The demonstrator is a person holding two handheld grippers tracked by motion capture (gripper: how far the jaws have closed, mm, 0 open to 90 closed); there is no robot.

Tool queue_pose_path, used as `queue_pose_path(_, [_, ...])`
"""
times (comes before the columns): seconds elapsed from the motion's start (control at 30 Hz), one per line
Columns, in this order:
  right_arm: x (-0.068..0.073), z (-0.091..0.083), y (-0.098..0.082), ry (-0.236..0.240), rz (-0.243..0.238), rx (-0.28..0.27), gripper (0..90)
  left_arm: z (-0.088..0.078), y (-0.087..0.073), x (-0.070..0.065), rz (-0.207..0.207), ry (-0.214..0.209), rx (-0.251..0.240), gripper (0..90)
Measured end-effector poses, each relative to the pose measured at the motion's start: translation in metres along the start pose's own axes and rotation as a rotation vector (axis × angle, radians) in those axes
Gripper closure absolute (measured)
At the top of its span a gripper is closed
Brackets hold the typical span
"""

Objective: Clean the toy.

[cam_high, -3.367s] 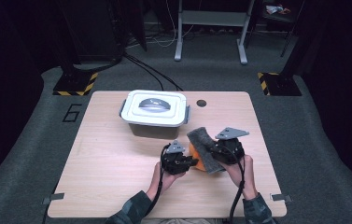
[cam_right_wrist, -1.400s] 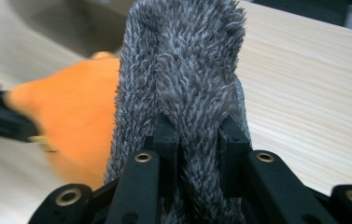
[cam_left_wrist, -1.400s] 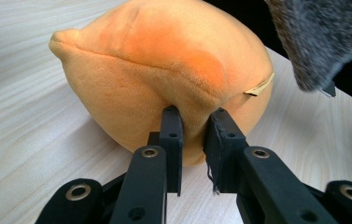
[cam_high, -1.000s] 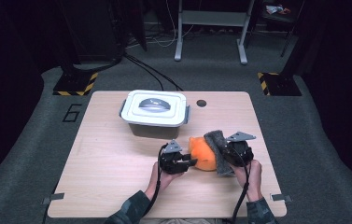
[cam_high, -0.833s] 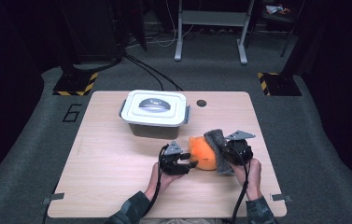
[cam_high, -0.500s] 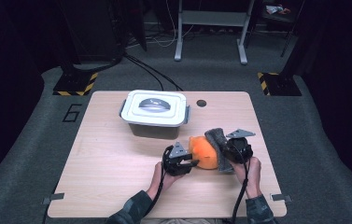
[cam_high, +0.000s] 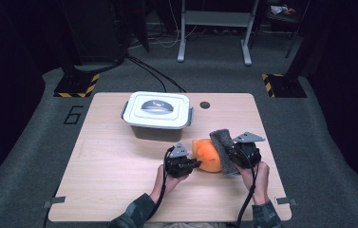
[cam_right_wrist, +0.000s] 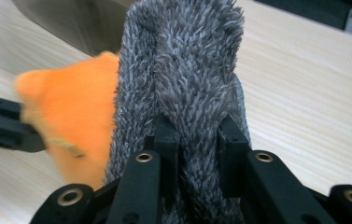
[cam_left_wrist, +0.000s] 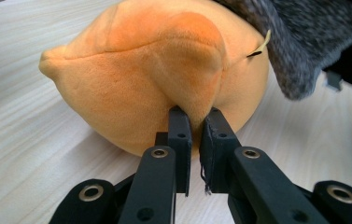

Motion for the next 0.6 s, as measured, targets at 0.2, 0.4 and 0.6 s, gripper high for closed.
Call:
queue_pose_path(0.2, [0.029,-0.019,0.010,0.029,-0.066,-0.050,74.2,-0.005,0.004,-0.007,-0.035,-0.008,-0.001,83.5])
queue_pose_path(0.4, [0.054,-0.004,0.008,0.017,-0.134,-0.009,74.1,-0.003,0.003,-0.008,-0.039,0.003,0.007,83.4])
queue_pose_path(0.6, [0.054,0.009,0.010,-0.004,-0.144,-0.001,74.2,-0.002,0.000,-0.004,0.010,0.042,0.021,82.4])
Point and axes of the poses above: each handheld gripper's, and its own axes: z roughly forward along the jaws, y roughly out of its top, x roughly to its left, the point moved 9 cm from there along z, roughly forward along the jaws, and after that the axes turned 10 degrees about x, right-handed, at the moved point
